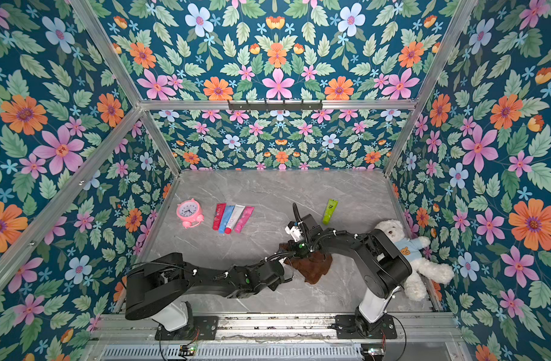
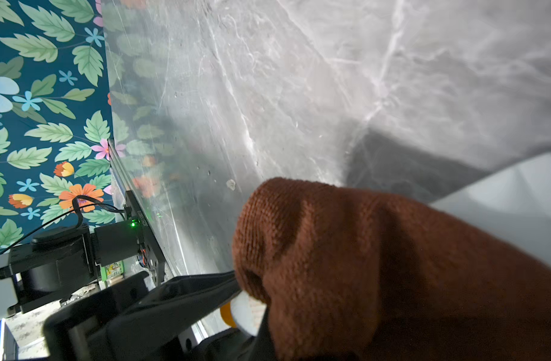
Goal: Wipe the surface of the toothpaste tube
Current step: Wipe the dirt from the toothpaste tube.
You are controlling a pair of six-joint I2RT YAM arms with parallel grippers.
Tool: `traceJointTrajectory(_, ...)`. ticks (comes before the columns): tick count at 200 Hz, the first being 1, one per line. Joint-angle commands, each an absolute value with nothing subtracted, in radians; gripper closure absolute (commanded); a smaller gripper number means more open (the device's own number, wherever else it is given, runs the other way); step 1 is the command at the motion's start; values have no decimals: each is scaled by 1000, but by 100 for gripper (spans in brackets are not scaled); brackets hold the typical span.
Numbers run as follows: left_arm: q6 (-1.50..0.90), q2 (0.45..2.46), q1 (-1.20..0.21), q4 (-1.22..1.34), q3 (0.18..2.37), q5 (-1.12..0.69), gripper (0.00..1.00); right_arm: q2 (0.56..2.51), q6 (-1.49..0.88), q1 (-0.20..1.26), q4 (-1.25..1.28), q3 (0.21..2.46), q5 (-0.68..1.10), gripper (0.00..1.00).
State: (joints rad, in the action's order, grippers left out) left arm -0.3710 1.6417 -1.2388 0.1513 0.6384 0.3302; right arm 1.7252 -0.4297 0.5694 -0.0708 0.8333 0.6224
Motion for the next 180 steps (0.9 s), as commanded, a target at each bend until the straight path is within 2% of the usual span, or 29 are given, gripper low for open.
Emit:
traceJointTrajectory(1,-329,1651,-1245,18,630,287,100,1756,-413,531,-157,836,455,100)
traceJointTrajectory(51,-330,1652,-1249,19,630,290,100,1672,-393,462,-221,818,366,100)
traceJointTrajectory(98,-330,1651,-1250,18,630,294,100,1596,-427,546,-160,812,500,100)
traceJointTrajectory(128,-329,1660,-1250,14,638,290,100,1619,-469,596,-100,821,586,100)
traceJointTrajectory(180,-332,1649,-1252,16,629,298,100,1707,-424,574,-157,832,593,100)
